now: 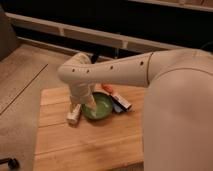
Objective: Drag the pepper across the table
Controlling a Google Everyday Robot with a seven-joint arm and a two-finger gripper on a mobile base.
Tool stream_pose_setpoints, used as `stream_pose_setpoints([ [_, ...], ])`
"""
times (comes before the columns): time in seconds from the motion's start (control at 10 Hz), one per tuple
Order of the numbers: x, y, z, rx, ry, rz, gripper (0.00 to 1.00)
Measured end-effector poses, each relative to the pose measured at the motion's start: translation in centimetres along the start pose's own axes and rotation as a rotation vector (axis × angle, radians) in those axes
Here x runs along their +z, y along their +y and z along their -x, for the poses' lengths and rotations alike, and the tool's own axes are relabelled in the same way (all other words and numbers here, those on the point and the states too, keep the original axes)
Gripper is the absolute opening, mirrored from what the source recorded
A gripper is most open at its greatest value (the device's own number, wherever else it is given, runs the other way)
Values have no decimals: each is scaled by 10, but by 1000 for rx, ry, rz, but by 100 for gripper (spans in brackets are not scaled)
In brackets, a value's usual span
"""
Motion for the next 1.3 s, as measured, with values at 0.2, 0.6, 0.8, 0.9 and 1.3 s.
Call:
stream_pose_setpoints([
  [0.2, 4, -3, 39, -49, -60, -49, 65],
  [0.6, -4, -59, 101, -183, -150, -184, 65],
  [0.8, -12, -92, 110, -244, -158, -176, 65],
  [0.9, -15, -110, 109, -255, -153, -145, 65],
  [1.3, -18, -120, 108, -270, -154, -111, 65],
])
